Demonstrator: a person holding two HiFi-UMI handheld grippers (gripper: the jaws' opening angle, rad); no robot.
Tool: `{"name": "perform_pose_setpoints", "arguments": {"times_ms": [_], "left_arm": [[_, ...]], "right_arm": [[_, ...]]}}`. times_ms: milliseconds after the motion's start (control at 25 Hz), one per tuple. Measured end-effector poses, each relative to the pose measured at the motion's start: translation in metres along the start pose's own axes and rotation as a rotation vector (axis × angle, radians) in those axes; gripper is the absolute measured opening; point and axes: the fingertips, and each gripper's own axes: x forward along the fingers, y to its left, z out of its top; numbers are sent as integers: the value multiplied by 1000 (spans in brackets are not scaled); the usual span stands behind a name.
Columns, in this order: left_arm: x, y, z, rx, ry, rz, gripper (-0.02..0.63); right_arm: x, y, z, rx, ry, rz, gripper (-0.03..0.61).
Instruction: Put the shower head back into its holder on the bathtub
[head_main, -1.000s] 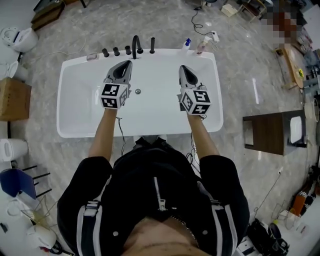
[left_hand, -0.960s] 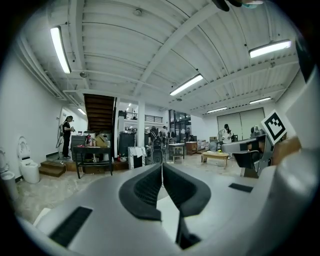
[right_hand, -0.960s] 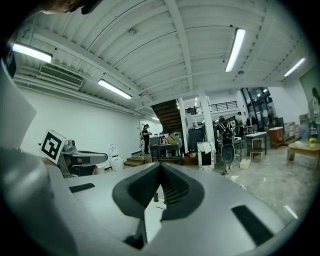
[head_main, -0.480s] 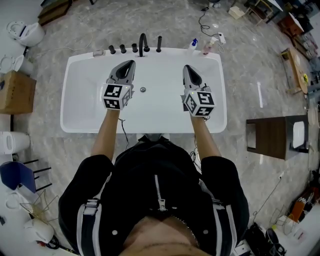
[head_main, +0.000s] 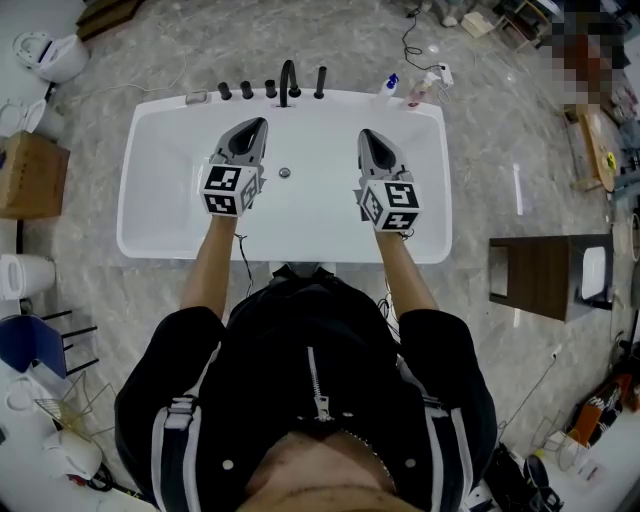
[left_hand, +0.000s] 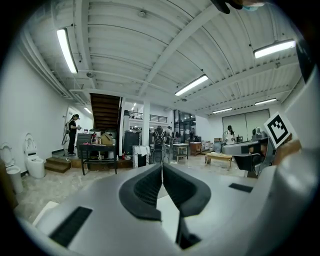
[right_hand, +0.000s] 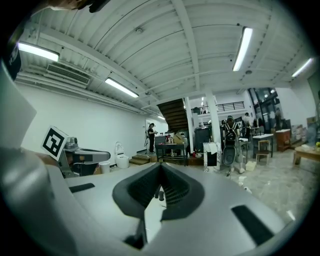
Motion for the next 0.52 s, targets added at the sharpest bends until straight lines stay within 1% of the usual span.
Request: {"name": "perform_pose_setpoints", "arguments": {"times_ms": [520], "left_arm": [[0,1,-14,-21,25,4,28]], "right_arm": [[4,0,-6,5,17,13,8]]}}
